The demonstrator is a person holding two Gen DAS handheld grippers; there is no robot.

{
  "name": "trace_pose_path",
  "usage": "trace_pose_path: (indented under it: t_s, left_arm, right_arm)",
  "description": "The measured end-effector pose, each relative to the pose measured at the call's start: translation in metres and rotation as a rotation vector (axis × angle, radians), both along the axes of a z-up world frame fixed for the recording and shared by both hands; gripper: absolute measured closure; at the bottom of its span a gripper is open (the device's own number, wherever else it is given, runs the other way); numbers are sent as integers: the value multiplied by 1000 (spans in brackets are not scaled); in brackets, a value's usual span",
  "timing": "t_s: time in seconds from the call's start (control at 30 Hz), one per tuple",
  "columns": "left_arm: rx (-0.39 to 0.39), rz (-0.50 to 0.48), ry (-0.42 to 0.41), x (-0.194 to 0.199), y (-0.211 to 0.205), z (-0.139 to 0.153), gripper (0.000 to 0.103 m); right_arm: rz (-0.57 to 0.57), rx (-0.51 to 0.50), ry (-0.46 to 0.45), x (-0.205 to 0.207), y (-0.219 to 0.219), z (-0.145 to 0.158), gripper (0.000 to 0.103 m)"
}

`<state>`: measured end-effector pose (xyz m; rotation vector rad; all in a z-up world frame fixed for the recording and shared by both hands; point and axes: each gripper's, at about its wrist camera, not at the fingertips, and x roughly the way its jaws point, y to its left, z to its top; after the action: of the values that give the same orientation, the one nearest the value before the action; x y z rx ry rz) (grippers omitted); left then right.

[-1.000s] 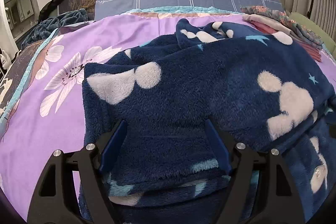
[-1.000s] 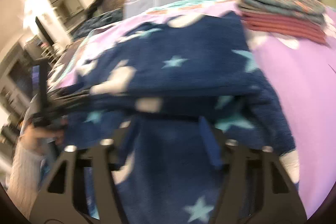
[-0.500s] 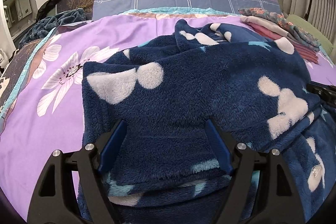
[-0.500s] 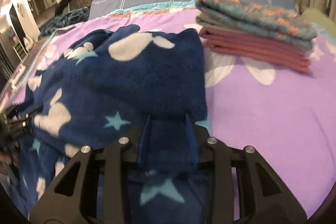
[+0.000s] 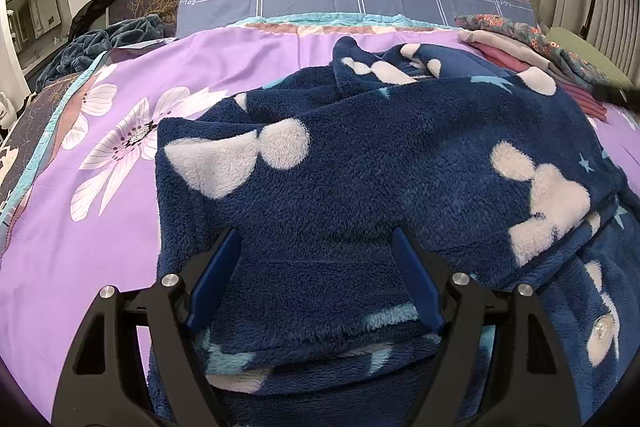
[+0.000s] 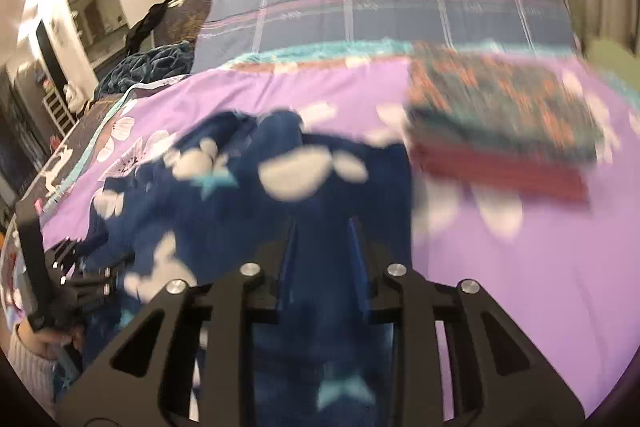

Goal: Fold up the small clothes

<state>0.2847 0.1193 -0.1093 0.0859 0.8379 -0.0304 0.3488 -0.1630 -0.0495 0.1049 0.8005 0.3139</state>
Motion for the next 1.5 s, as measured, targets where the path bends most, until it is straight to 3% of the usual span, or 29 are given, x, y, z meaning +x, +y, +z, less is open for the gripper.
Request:
trace_pose_path:
  t_s: [0.1, 0.17, 0.2, 0.23, 0.3, 0.5, 0.57, 0.63, 0.67, 0.7, 0.77, 0.83, 0.87, 0.9, 1.0, 1.03, 1.07, 1.1, 1.2, 1.23, 1.33, 1.5]
  left_arm:
    - [-1, 0, 0, 0, 0, 0, 24]
    - [-4, 0, -1, 0, 0, 0, 24]
    - [-5, 0, -1, 0, 0, 0, 24]
    - [-7, -4, -3, -1, 0, 0, 24]
    - [-9, -8, -5, -1, 0, 1, 24]
    - [-22, -11, -7, -5, 1, 5, 24]
    - [-70, -22, -10, -7, 5, 13, 25]
    - [-199, -63, -14, -7, 12, 26, 42]
    - [-270, -96, -16, -5, 14, 34, 63]
    - [-320, -115, -28, 1, 14, 45, 69]
    - [-297, -95, -63, 16, 11, 58, 69]
    - [-268, -64, -78, 44, 5, 66, 58]
    - [-273, -44, -56, 59, 3, 64, 32]
    - [-281, -4, -10, 81, 2, 56, 23]
    - [-326, 39, 59, 115, 1, 36, 25]
    - [-390, 17, 109, 126, -2, 25, 33]
    - [-447, -9, 146, 133, -6, 16, 81]
    - [-448, -17, 161, 135, -9, 13, 95]
    - [-264, -1, 137, 130, -19, 14, 95]
    - [-238, 23, 138, 125, -13, 10, 95]
    - [-288, 14, 144, 122, 1, -3, 93]
    - [-125, 12, 83, 118, -16, 2, 87]
  right_arm:
    - [-24, -65, 46, 28, 13, -9, 77]
    - [-141, -261, 71, 45, 11, -33, 78]
    - [-216, -349, 107, 58, -3, -60, 73]
    - [-225, -283, 130, 60, -17, -76, 62]
    - [-241, -106, 141, 57, -43, -79, 58]
    - [-236, -217, 114, 52, -25, -73, 56]
    - [-238, -202, 106, 51, -26, -74, 56]
    - [-238, -170, 104, 50, -30, -75, 56]
    - [-238, -165, 104, 48, -34, -77, 56]
    - [-238, -165, 104, 48, -35, -77, 56]
    - [-239, -174, 100, 48, -34, -77, 55]
    - [-240, -172, 94, 47, -34, -77, 55]
    - [-240, -166, 94, 47, -34, -78, 55]
    - [-241, -155, 93, 47, -36, -79, 55]
    - [-242, -154, 92, 45, -38, -80, 55]
    - [-243, -155, 91, 45, -38, -80, 55]
    - [-243, -154, 90, 45, -38, -80, 54]
    - [-243, -150, 91, 45, -39, -80, 54]
    - [-243, -140, 89, 44, -40, -81, 54]
    - [-243, -140, 87, 44, -40, -80, 54]
    - [-244, -142, 84, 44, -39, -81, 54]
    - [-244, -139, 83, 43, -39, -81, 54]
